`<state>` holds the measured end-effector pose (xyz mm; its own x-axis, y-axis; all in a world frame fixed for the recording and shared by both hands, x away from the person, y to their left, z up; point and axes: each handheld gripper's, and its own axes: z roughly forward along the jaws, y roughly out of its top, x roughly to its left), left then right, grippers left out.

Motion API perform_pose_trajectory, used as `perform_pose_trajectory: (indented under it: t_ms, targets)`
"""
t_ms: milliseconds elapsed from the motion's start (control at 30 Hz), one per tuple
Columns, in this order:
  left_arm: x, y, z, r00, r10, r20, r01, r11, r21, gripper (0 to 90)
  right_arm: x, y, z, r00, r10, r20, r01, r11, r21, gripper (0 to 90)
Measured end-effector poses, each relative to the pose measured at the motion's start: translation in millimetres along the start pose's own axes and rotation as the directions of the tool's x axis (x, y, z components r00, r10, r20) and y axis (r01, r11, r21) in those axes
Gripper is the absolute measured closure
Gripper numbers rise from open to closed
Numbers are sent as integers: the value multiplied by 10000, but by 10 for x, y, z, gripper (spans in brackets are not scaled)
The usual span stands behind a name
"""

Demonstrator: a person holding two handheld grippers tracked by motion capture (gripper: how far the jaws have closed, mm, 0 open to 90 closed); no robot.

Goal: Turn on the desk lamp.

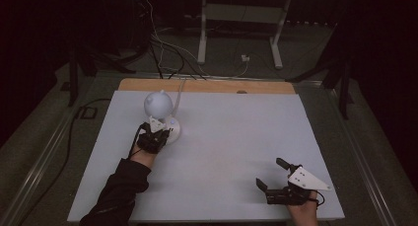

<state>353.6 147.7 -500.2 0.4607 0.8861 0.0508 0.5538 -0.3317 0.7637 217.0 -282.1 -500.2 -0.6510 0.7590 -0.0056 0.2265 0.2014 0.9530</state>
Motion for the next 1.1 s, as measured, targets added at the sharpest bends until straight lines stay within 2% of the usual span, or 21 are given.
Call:
perform_pose_trajectory:
  t_ms: [567,1100]
  targets:
    - [19,-21,29,10000,-20,65,20,10000,3,900,1,0,1,10000,18,-36,-18,10000,5,0]
    - [-5,-28,43,9996,296,-9,-296,9995,-66,900,2,-5,12,10000,40,-59,-39,10000,56,0]
